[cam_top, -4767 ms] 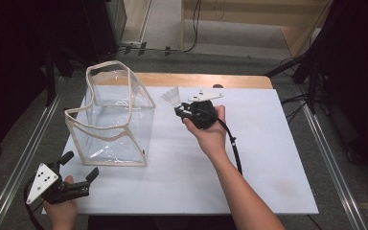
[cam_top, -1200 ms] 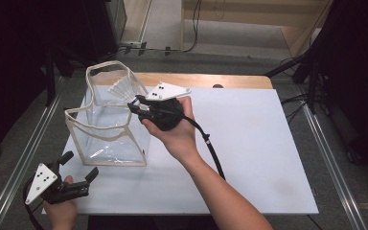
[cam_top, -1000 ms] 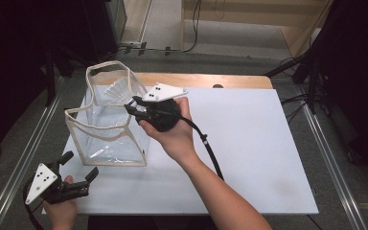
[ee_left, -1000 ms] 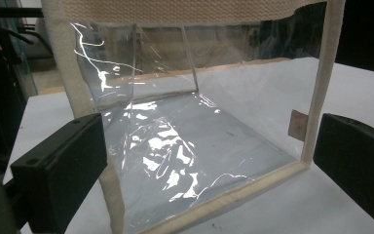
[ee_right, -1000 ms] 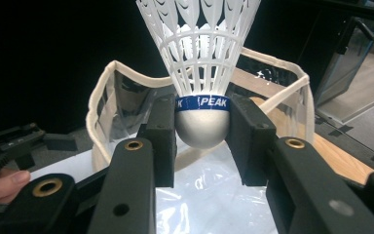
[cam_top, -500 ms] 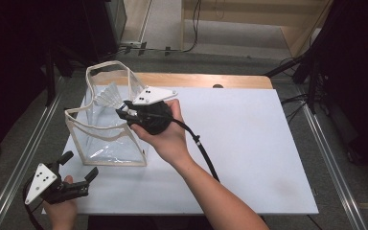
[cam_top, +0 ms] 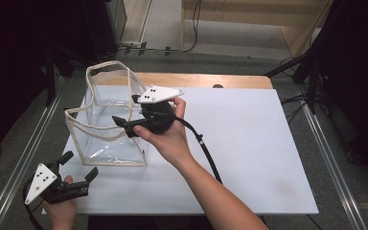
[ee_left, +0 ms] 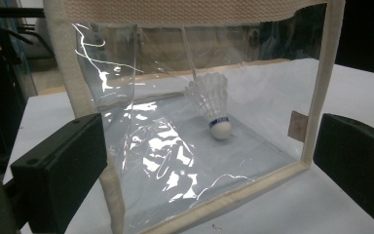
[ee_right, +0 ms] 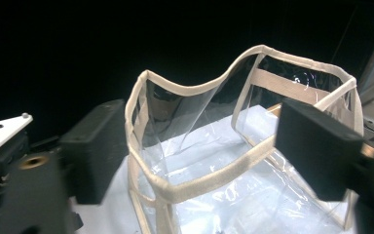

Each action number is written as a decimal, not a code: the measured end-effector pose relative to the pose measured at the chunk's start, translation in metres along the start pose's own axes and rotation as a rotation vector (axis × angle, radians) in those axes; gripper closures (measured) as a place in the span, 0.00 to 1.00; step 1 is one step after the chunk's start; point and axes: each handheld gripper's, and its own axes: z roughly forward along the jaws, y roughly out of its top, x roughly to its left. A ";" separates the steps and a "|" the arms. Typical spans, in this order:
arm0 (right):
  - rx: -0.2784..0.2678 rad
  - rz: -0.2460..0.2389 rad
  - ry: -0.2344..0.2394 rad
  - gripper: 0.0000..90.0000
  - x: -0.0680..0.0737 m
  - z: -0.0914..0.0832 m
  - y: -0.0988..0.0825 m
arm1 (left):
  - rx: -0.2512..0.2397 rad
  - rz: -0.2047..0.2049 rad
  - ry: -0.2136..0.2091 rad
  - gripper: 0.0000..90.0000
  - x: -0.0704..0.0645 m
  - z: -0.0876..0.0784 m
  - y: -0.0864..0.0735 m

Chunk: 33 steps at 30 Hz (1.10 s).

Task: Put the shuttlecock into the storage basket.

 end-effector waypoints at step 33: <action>0.002 -0.047 -0.115 0.00 -0.027 -0.048 -0.056 | 0.004 0.004 0.000 0.00 -0.001 0.001 0.000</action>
